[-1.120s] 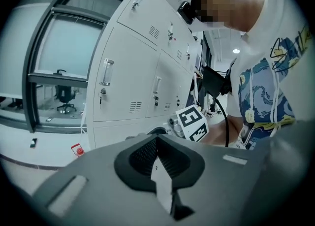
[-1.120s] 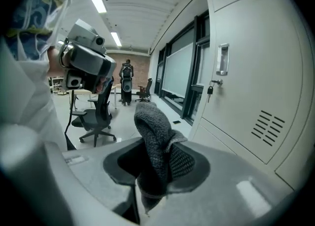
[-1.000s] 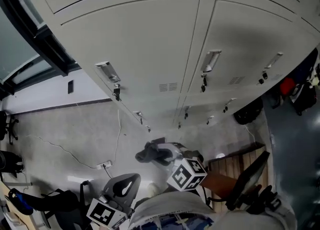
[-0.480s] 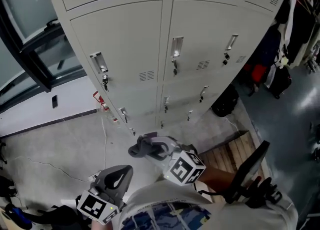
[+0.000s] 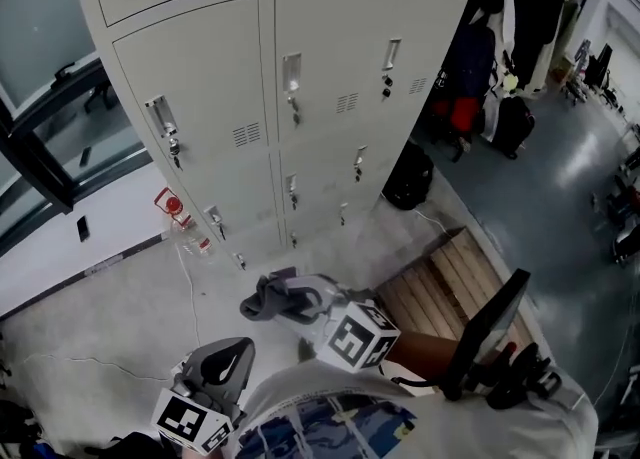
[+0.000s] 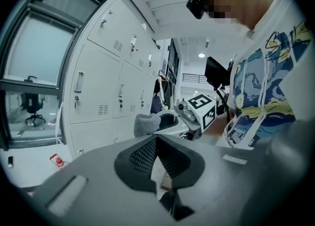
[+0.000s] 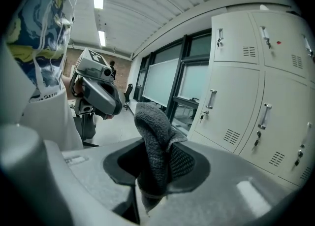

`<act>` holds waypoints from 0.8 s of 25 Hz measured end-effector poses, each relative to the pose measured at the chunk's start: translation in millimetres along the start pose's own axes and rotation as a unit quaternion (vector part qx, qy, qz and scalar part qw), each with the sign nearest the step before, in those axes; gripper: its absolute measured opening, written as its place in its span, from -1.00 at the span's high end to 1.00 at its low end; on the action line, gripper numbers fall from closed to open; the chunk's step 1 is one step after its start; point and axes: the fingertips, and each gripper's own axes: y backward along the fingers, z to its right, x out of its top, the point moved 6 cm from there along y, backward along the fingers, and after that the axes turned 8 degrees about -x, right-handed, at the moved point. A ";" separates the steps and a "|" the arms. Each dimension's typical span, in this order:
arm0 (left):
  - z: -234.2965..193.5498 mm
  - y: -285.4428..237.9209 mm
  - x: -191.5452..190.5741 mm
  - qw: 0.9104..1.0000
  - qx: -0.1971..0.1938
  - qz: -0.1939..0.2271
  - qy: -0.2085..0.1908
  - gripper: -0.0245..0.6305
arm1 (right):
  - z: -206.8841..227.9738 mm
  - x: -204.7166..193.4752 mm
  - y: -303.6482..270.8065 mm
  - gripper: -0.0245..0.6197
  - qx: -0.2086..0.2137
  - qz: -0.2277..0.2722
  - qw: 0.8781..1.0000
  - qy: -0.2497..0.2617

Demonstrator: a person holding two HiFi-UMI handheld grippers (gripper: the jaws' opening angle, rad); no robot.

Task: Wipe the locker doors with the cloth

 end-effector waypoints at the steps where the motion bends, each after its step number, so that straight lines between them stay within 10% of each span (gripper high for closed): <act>1: 3.4 2.5 -1.8 1.000 -0.003 -0.002 0.000 0.92 | -4.4 0.2 4.2 0.57 -0.004 -0.001 1.000 -0.001; 20: 53.1 20.3 -11.5 1.000 -0.023 0.007 -0.009 0.92 | -50.1 6.9 49.3 0.57 -0.025 -0.004 1.000 0.011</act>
